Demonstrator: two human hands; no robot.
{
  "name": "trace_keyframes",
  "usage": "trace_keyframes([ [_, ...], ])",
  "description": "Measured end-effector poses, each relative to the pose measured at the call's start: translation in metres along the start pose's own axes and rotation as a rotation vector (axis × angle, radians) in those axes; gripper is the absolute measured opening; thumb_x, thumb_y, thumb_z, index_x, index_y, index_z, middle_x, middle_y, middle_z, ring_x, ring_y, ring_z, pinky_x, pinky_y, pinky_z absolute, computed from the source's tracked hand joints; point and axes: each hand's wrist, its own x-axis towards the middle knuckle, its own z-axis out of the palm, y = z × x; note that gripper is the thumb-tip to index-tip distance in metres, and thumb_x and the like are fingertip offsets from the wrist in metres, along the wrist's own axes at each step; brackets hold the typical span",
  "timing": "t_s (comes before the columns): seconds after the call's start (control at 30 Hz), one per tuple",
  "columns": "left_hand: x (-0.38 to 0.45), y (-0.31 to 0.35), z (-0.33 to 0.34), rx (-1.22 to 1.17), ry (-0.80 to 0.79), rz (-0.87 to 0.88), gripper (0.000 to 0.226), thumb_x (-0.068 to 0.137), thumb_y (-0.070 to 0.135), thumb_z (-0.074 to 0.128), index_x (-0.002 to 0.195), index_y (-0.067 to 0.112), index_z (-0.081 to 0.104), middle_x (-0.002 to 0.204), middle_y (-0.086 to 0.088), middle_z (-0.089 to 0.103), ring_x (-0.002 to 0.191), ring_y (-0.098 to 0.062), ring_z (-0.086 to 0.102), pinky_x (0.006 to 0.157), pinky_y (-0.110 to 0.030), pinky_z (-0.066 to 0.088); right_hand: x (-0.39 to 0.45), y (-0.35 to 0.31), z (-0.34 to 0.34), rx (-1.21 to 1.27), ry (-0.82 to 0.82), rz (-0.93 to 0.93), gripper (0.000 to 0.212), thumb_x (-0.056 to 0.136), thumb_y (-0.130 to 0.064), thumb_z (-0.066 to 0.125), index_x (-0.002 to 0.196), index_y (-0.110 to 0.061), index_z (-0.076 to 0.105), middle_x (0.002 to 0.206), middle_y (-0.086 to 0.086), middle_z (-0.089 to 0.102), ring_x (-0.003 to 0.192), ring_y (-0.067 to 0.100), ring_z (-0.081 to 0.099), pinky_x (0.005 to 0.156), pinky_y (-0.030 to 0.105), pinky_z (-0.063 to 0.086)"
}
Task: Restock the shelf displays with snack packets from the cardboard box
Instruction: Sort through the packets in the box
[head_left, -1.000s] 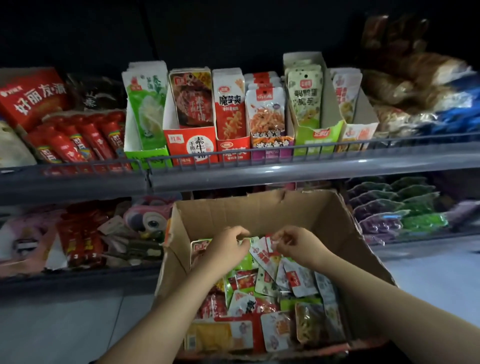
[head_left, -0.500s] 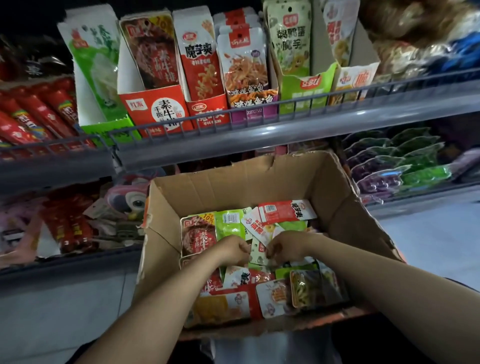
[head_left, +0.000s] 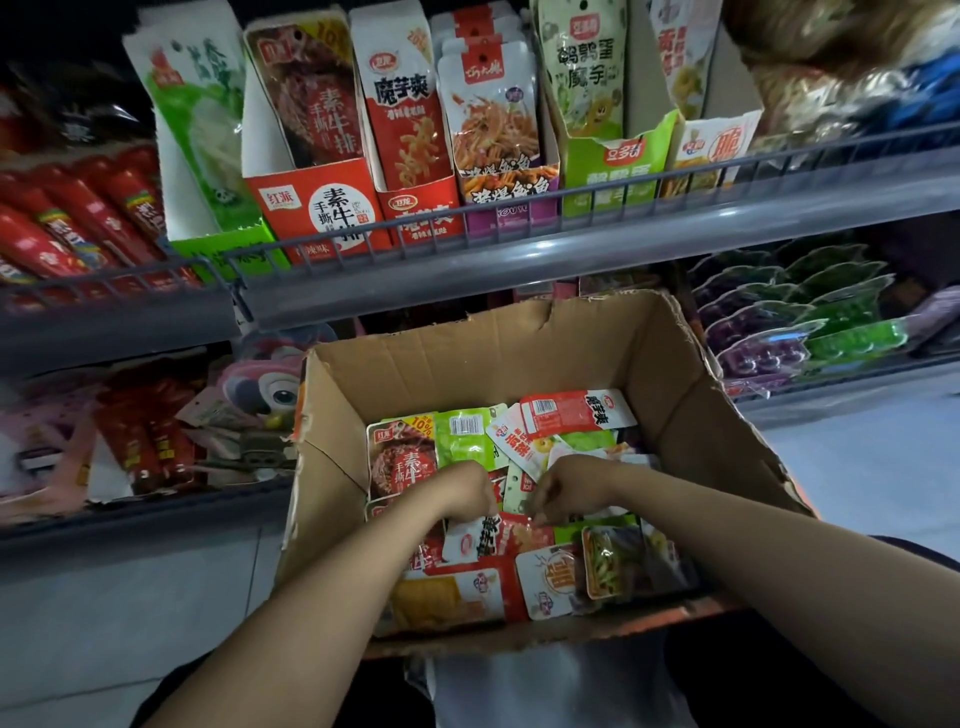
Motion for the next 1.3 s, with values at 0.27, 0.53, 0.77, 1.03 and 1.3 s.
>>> trace_keyframes([
  [0.27,-0.028,0.008,-0.041,-0.309,0.307,0.128,0.014,0.087,0.022,0.067,0.079,0.01,0.068,0.093,0.003,0.068,0.083,-0.019,0.064,0.072,-0.029,0.049,-0.015,-0.014,-0.02,0.292,0.228,-0.091,0.008,0.083,-0.025,0.071,0.083,-0.018,0.069,0.074,-0.013,0.062,0.069,0.0,0.056,0.063,0.014,0.042],
  [0.53,-0.07,0.019,-0.079,-0.8,0.531,0.175,0.027,0.08,0.021,0.074,0.104,0.016,0.064,0.094,-0.002,0.067,0.078,-0.014,0.064,0.065,-0.024,0.05,-0.032,-0.043,-0.036,0.671,0.377,-0.226,0.01,0.087,-0.022,0.067,0.077,-0.019,0.067,0.076,-0.005,0.069,0.073,0.01,0.067,0.07,0.023,0.054],
  [0.77,-0.079,0.019,-0.088,-1.148,0.575,0.189,0.018,0.076,0.015,0.077,0.092,0.012,0.068,0.089,-0.007,0.073,0.081,-0.022,0.068,0.084,-0.037,0.052,-0.051,-0.068,-0.04,0.869,0.465,-0.324,0.01,0.088,-0.018,0.064,0.081,-0.012,0.065,0.075,0.002,0.069,0.067,0.016,0.066,0.058,0.021,0.052],
  [1.03,-0.092,0.033,-0.104,-1.17,0.702,0.276,0.012,0.077,0.012,0.076,0.084,0.016,0.067,0.084,-0.003,0.073,0.073,-0.017,0.07,0.067,-0.029,0.054,-0.064,-0.086,-0.057,0.787,0.497,-0.401,0.008,0.087,-0.016,0.064,0.082,-0.011,0.062,0.071,-0.003,0.066,0.059,0.005,0.06,0.061,0.018,0.049],
  [1.3,-0.105,0.044,-0.126,-1.127,0.915,0.388,0.023,0.079,0.019,0.075,0.097,0.023,0.061,0.091,0.004,0.07,0.078,-0.011,0.068,0.065,-0.027,0.054,-0.071,-0.12,-0.097,0.661,0.601,-0.457,0.008,0.089,-0.018,0.063,0.083,-0.012,0.064,0.056,-0.014,0.062,0.052,-0.004,0.054,0.057,0.012,0.043],
])
